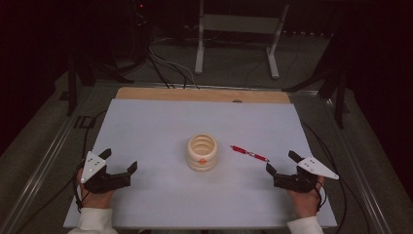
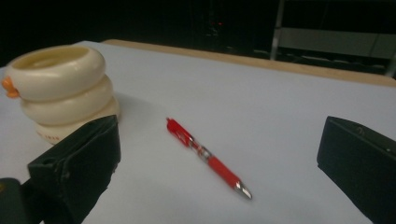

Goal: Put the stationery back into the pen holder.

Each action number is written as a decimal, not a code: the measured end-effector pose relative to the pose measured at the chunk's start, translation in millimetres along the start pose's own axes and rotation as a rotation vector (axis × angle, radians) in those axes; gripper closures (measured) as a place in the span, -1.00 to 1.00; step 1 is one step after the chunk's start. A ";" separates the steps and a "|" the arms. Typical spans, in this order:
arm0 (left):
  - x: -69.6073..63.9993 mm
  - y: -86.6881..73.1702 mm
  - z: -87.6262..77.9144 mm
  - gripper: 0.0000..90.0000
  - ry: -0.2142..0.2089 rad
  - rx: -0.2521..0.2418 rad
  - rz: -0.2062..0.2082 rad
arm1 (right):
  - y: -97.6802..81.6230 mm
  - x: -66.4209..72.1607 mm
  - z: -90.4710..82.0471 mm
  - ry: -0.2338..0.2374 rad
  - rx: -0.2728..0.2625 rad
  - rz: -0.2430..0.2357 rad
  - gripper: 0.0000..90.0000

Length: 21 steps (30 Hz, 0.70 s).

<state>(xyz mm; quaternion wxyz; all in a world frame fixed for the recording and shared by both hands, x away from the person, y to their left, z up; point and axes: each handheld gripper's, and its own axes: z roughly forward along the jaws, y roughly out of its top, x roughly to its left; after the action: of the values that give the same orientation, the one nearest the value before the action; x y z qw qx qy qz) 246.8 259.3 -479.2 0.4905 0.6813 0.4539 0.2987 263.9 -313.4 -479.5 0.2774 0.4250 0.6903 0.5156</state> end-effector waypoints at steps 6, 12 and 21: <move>1.7 3.2 -1.3 -0.99 -0.029 0.001 -0.006 | 22.6 -6.7 17.2 0.086 0.101 -0.093 -1.00; 2.3 3.3 -2.0 -0.99 -0.041 -0.011 -0.010 | 37.7 -16.3 32.6 0.097 0.166 -0.116 -1.00; 1.6 1.6 -0.4 -0.99 -0.030 -0.011 -0.014 | 34.3 -29.0 62.6 0.159 0.358 -0.126 -1.00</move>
<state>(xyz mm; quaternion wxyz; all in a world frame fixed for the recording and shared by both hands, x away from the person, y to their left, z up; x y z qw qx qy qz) 247.6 260.8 -477.6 0.5030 0.6798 0.4496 0.2876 339.7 -305.3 -468.3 0.1739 0.3816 0.8158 0.3983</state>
